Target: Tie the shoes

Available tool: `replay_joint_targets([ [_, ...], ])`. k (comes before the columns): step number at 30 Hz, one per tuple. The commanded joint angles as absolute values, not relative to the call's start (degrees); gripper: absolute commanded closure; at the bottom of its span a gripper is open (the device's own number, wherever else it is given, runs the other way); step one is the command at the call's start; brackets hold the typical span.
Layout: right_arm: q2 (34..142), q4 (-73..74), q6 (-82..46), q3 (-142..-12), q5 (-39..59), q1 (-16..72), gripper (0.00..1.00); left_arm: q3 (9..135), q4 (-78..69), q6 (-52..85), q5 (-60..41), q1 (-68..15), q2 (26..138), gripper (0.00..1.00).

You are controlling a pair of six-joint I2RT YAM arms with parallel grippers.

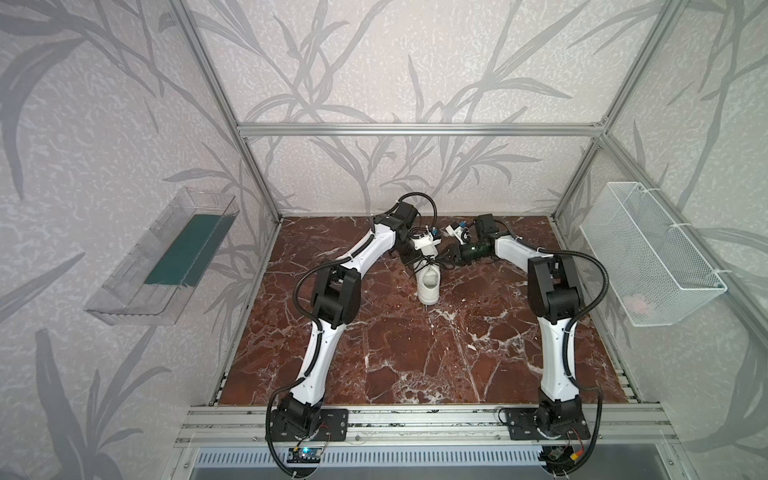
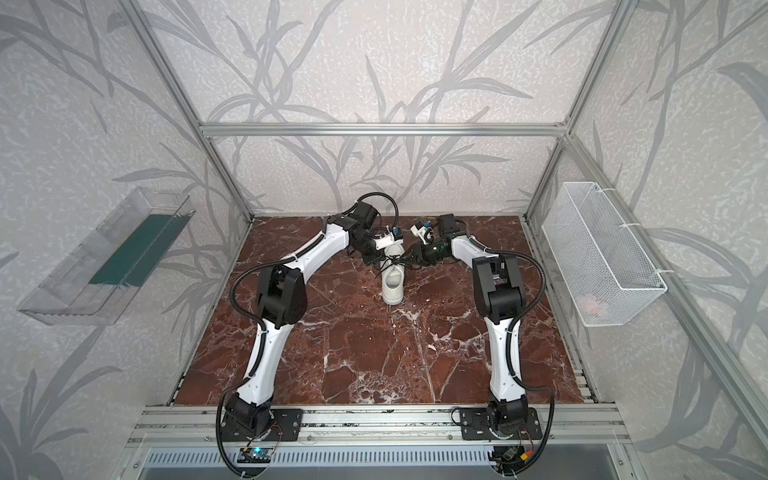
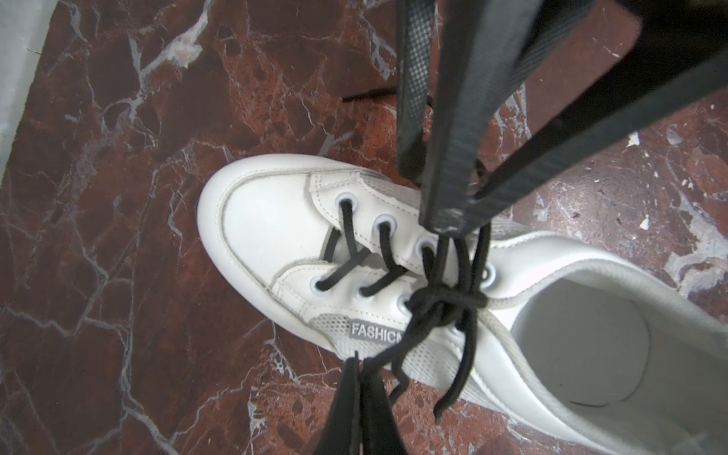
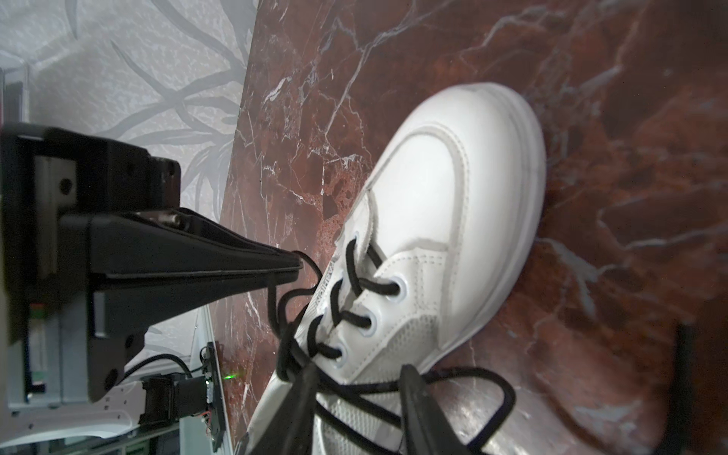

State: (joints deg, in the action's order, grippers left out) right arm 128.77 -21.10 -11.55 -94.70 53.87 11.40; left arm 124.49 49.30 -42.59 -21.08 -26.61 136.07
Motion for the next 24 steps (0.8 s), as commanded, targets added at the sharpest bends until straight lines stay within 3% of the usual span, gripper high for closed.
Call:
replay_joint_targets([
  [1,123.3,-18.7,-14.6,-89.3,51.9,10.5,0.61,126.3,50.7,-42.7,-22.6,-26.5,136.5,1.00],
  [15,121.7,-15.8,-18.6,-81.3,51.4,9.0,0.47,126.2,50.9,-42.5,-22.6,-26.4,136.4,1.00],
  [24,124.1,-2.8,-26.9,-77.6,57.1,8.9,0.43,126.2,51.3,-42.6,-22.5,-26.4,136.4,1.00],
])
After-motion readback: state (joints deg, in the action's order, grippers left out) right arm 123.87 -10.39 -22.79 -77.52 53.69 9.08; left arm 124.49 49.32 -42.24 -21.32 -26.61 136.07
